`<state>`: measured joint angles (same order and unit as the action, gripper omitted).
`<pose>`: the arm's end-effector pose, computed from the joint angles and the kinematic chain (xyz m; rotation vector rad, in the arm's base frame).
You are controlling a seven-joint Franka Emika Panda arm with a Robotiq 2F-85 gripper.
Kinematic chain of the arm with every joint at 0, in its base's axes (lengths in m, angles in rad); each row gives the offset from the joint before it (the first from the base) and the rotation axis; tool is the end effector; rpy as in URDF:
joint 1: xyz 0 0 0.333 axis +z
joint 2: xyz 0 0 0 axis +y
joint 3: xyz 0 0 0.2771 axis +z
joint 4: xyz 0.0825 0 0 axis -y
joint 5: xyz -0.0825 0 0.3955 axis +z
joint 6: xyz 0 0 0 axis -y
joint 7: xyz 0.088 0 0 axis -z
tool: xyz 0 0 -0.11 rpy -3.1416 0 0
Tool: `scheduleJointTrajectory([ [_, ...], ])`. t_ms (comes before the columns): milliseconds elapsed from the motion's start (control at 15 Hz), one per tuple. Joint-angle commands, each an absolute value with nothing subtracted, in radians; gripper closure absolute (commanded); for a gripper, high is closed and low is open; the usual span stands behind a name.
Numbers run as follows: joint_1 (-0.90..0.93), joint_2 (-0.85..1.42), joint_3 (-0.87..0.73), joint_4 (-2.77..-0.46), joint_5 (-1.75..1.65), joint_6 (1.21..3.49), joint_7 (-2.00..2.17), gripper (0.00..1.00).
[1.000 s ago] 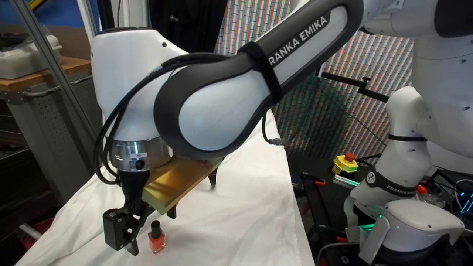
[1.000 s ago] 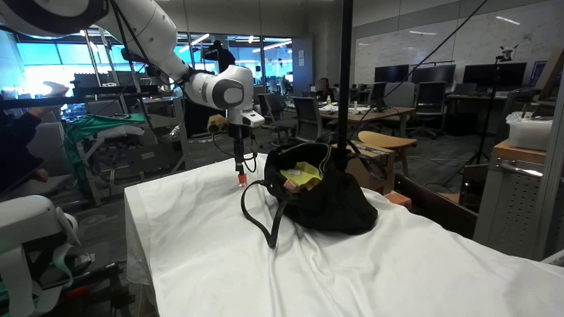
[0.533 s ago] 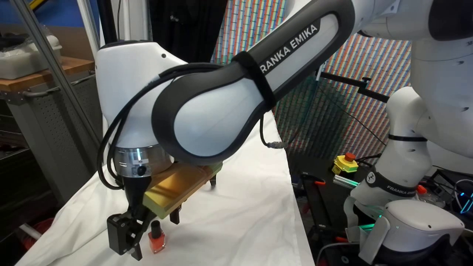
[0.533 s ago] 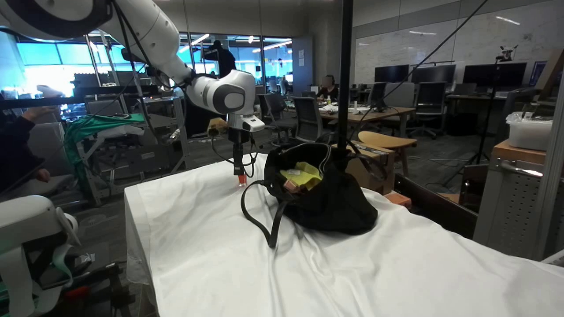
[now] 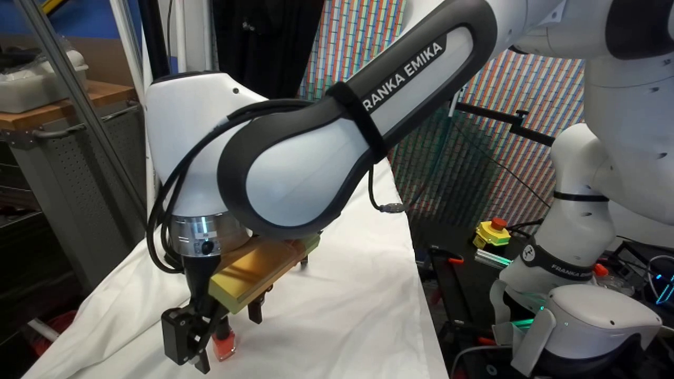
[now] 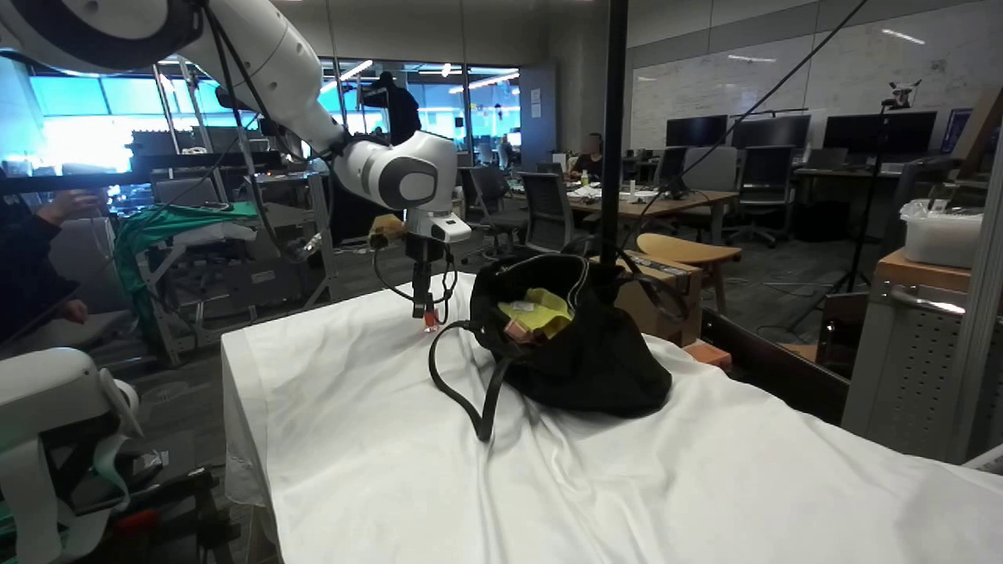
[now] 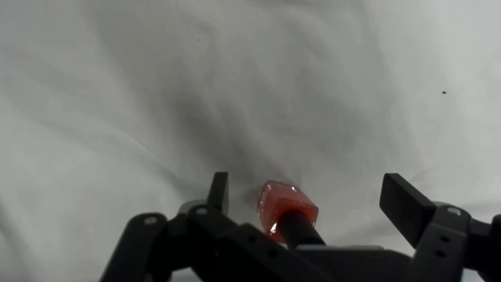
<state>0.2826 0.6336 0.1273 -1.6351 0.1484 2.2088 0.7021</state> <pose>0.6139 0.2652 0.2051 -2.9380 0.6057 0.2258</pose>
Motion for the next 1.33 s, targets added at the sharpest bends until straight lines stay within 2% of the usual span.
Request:
scheduleJointTrajectory([
  [0,0.270,0.646,0.130,-1.638,0.192,2.235,0.660,0.00],
  [1133,0.279,0.693,0.123,-1.618,0.195,2.228,0.620,0.00],
  [1200,0.280,0.695,0.122,-1.616,0.194,2.227,0.620,0.25],
  [1267,0.280,0.696,0.122,-1.615,0.194,2.227,0.619,0.27],
])
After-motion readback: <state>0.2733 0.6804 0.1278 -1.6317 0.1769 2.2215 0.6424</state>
